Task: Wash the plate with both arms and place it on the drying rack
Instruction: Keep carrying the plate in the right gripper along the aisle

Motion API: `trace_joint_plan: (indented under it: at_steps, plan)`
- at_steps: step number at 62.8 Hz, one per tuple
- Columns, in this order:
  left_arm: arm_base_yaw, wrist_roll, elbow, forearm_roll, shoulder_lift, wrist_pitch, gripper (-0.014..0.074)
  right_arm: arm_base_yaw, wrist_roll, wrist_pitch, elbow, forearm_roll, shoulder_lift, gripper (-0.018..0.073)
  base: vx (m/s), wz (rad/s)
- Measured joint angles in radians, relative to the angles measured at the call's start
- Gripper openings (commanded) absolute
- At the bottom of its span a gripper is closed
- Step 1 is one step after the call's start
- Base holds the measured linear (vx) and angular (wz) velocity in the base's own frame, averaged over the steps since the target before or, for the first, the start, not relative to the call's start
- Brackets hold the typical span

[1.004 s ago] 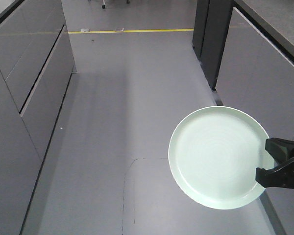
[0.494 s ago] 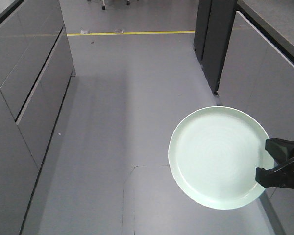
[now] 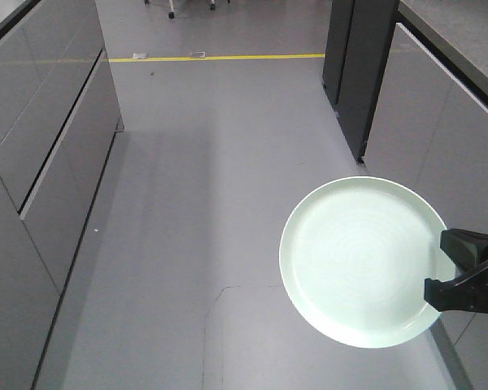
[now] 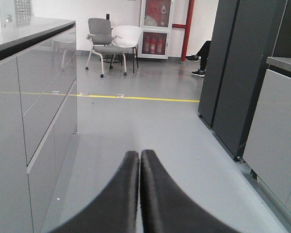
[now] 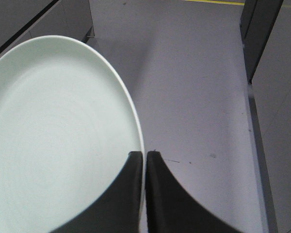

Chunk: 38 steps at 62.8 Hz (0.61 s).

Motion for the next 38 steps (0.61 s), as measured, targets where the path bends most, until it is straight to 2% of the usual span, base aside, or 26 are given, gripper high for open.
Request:
trace_joint_plan:
  at_steps: [38]
  plan:
    - [0.000,0.000,0.000,0.000,0.000,0.000,-0.0006,0.000,0.000,0.000,0.000,0.000,0.000,-0.0008,0.11,0.02]
